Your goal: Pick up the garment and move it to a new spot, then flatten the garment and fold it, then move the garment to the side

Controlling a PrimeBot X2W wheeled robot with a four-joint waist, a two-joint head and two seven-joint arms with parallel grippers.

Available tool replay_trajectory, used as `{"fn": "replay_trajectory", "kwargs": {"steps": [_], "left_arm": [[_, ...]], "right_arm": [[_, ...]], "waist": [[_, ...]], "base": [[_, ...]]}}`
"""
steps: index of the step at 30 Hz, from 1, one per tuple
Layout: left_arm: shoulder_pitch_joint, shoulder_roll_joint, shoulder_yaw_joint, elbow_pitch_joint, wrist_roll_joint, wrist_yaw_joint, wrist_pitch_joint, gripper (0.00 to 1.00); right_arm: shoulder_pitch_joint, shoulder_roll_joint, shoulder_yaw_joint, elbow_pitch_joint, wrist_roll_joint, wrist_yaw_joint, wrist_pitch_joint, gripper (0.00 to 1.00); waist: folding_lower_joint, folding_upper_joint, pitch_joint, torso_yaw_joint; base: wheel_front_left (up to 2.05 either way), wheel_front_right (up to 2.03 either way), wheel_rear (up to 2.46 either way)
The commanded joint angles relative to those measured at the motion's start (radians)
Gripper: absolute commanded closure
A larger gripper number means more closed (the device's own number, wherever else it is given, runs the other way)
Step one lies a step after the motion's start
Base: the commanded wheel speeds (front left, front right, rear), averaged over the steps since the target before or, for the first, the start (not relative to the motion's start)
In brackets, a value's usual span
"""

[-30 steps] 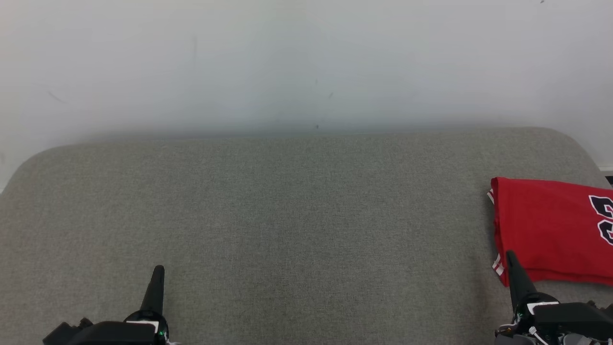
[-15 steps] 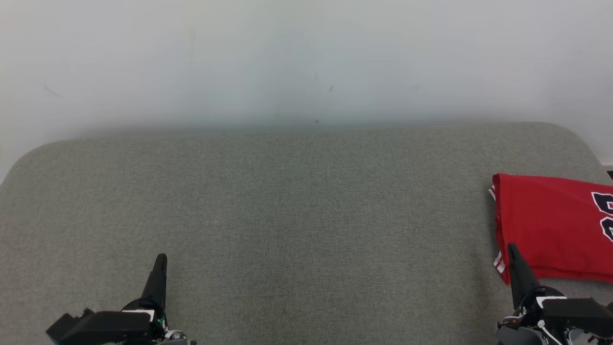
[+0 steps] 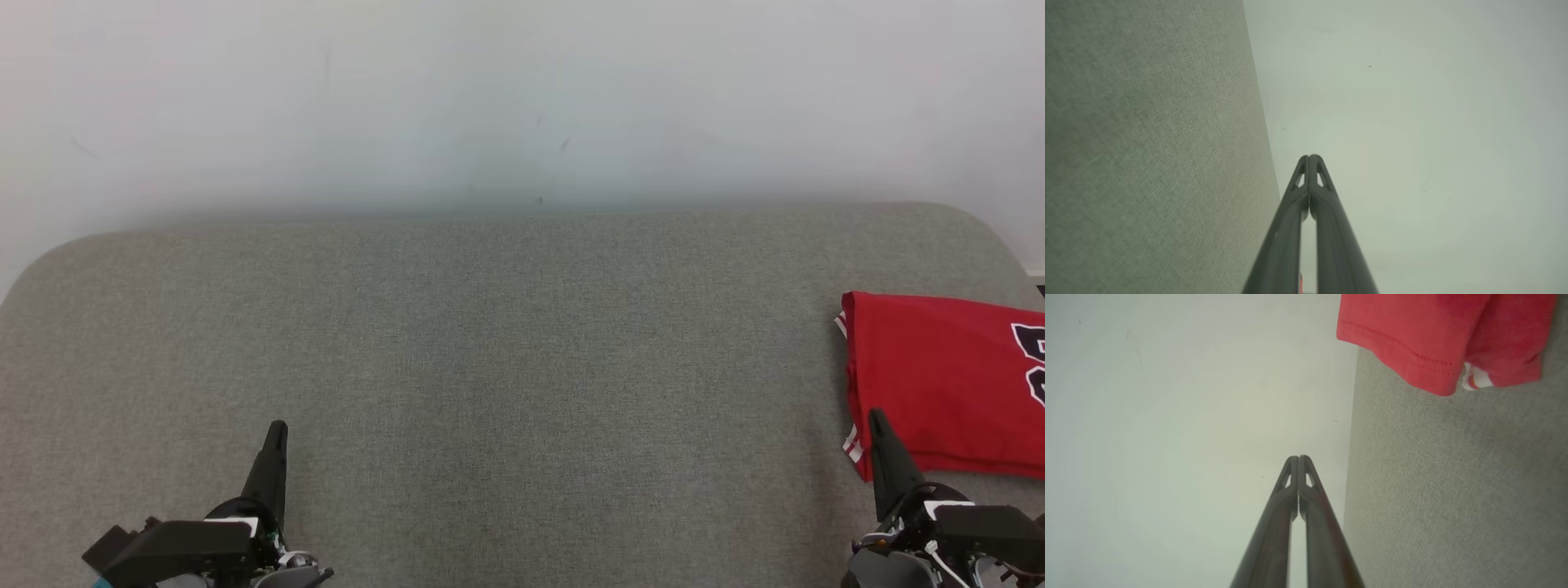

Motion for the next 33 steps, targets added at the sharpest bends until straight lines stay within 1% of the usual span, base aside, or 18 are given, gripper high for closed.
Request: {"fn": "replay_trajectory", "kwargs": {"steps": [1,33], "left_arm": [[-0.004,0.004,0.0,0.001,-0.004,-0.002,0.001,1.0],[-0.004,0.004,0.0,0.001,-0.004,-0.002,0.001,1.0]], "right_arm": [[-0.006,-0.002,-0.001,-0.002,0.005,0.001,0.005,1.0],[-0.006,-0.002,-0.001,-0.002,0.005,0.001,0.003,1.0]], "waist": [[0.0,0.0,0.0,0.0],[0.0,0.0,0.0,0.0]], "base": [[0.0,0.0,0.0],[0.0,0.0,0.0]]}}
